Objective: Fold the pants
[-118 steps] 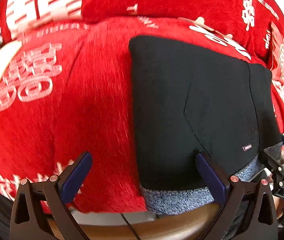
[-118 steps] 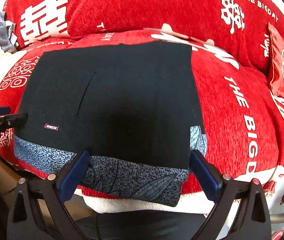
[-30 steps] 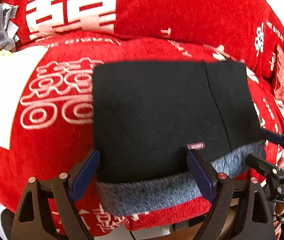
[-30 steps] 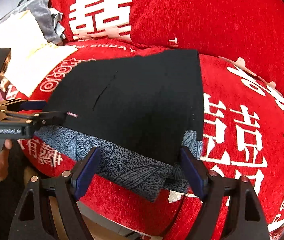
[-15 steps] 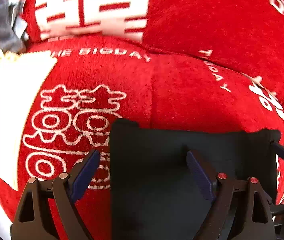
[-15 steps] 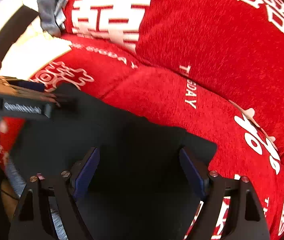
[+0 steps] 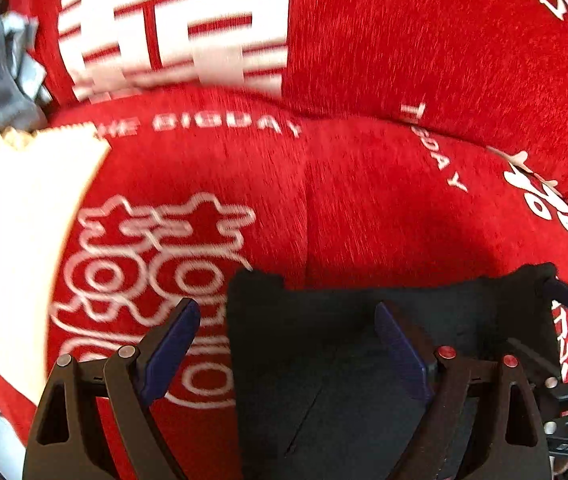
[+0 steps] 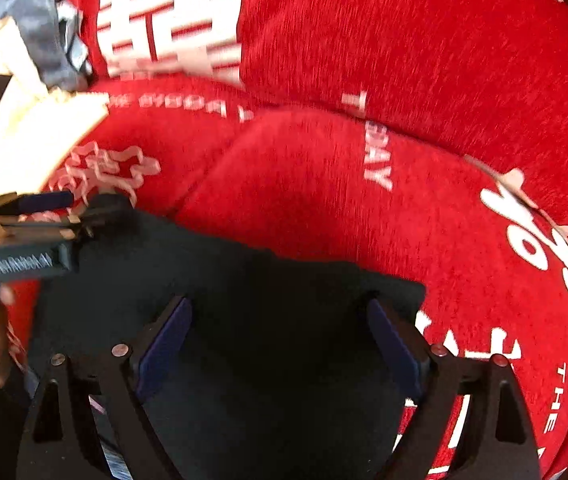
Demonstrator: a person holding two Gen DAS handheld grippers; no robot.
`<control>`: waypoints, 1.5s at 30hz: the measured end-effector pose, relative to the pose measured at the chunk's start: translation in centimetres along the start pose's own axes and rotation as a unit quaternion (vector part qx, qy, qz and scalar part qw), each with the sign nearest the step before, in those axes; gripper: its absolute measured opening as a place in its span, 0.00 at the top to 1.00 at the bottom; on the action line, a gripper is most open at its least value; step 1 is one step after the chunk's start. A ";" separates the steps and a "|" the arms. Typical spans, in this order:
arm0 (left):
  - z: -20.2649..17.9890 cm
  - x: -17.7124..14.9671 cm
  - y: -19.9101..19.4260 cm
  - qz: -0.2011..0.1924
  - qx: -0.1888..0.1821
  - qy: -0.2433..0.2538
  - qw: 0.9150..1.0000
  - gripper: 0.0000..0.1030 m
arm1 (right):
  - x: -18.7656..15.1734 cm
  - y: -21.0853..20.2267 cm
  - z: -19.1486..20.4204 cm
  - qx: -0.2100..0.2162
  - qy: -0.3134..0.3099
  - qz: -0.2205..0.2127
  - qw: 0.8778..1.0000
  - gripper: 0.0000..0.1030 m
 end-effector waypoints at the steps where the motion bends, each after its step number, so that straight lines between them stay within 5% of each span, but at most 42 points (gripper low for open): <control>1: -0.1 0.0 -0.2 -0.001 0.012 0.001 1.000 0.12 | 0.2 -0.3 0.2 -0.003 0.004 -0.005 1.000 0.10; 7: 0.3 -1.3 1.3 0.046 0.047 -0.010 0.998 0.12 | -0.6 2.4 1.5 -0.036 0.005 0.045 0.998 0.03; 27: -0.6 -10.5 -1.4 0.036 0.021 -0.003 0.999 0.12 | -13.1 -1.4 2.2 -0.042 0.057 0.018 0.997 0.01; 33: -1.6 -11.5 -3.7 0.026 0.006 0.001 1.000 0.12 | -13.0 -4.5 1.7 -0.037 0.091 -0.001 0.995 0.01; 39: -3.4 -12.2 -5.6 0.012 -0.002 0.022 1.000 0.12 | -12.5 -6.9 0.8 -0.088 0.119 -0.012 0.989 0.00; 45: -4.3 -13.3 -5.4 0.004 0.029 0.027 0.999 0.12 | -13.1 -6.1 -0.2 -0.094 0.151 0.009 0.984 0.00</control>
Point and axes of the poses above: each gripper's, at about its wrist camera, not at the fingertips, and y roughly the way its jaws point, z to its left, x to its top, the point moved 3 cm from there along y, roughly the way its jaws point, and after that the axes turned 13 degrees about z, right-handed, at the moved point
